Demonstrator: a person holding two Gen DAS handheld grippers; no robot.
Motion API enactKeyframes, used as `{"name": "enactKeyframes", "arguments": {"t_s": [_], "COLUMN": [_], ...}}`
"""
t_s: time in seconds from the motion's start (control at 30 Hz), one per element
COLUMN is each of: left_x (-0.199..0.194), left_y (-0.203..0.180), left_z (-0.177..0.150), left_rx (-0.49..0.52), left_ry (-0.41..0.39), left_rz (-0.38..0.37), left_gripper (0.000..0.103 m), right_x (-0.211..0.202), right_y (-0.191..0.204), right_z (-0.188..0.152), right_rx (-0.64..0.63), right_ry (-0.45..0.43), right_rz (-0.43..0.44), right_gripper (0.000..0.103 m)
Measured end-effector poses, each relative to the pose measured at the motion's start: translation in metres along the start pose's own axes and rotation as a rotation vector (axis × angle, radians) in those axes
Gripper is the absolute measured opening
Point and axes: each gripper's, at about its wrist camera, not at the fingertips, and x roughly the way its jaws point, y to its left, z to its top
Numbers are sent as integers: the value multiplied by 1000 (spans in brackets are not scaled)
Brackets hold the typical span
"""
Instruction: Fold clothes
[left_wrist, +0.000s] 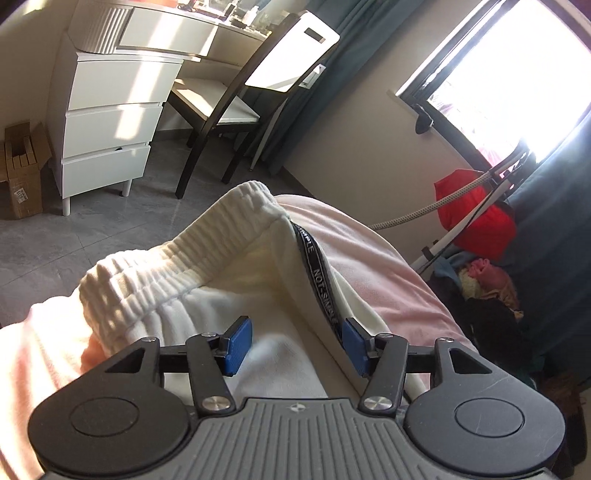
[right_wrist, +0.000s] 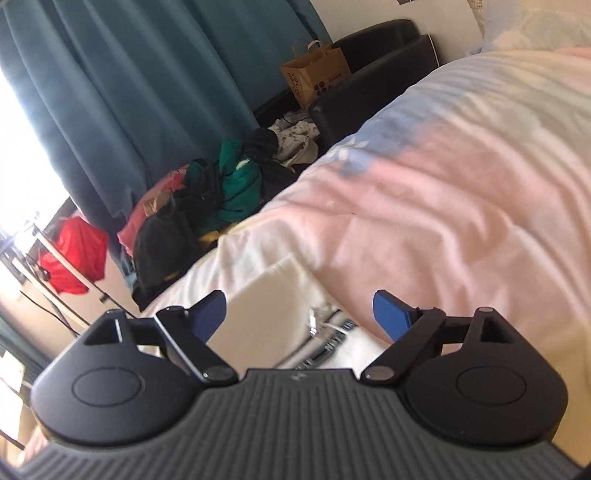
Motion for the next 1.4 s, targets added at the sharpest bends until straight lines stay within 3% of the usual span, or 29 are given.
{"name": "enactKeyframes", "arguments": {"t_s": [0.07,0.1,0.33,0.53,0.7,0.8,0.83,0.87,0.93,0.97,1.03,1.4], "left_x": [-10,-15,-51,-30,1,13,16,19,19,20,17,-85], "left_y": [15,23,75,99,89,87,86,86,90,90,83,60], "left_z": [-12,-18,-60,-57,-35,-26,-23,-20,-15,-11,0,33], "left_rx": [-62,-93,-309,-408,-323,-360,-375,-390,-440,-448,-423,-336], "left_ry": [39,58,193,110,4,-23,-27,-30,-24,-11,-8,-38], "left_rz": [-20,-30,-99,-149,-96,-82,-79,-76,-76,-66,-60,-120], "left_gripper": [75,78,79,78,73,61,60,54,34,24,18,15], "right_x": [-26,-39,-98,-85,-51,-32,-28,-26,-23,-23,-30,-134], "right_y": [-9,-16,-78,-97,-98,-93,-89,-85,-79,-78,-76,-99], "right_z": [-3,-5,-39,-78,-85,-82,-80,-77,-74,-72,-70,-73], "right_rx": [-36,-26,265,333,347,331,317,302,289,289,286,395], "right_ry": [11,11,101,193,102,28,7,-6,-16,-18,-42,-107], "right_rz": [12,14,66,139,175,166,142,99,37,20,26,81], "right_gripper": [88,88,89,89,87,73,62,45,28,22,14,11]}}
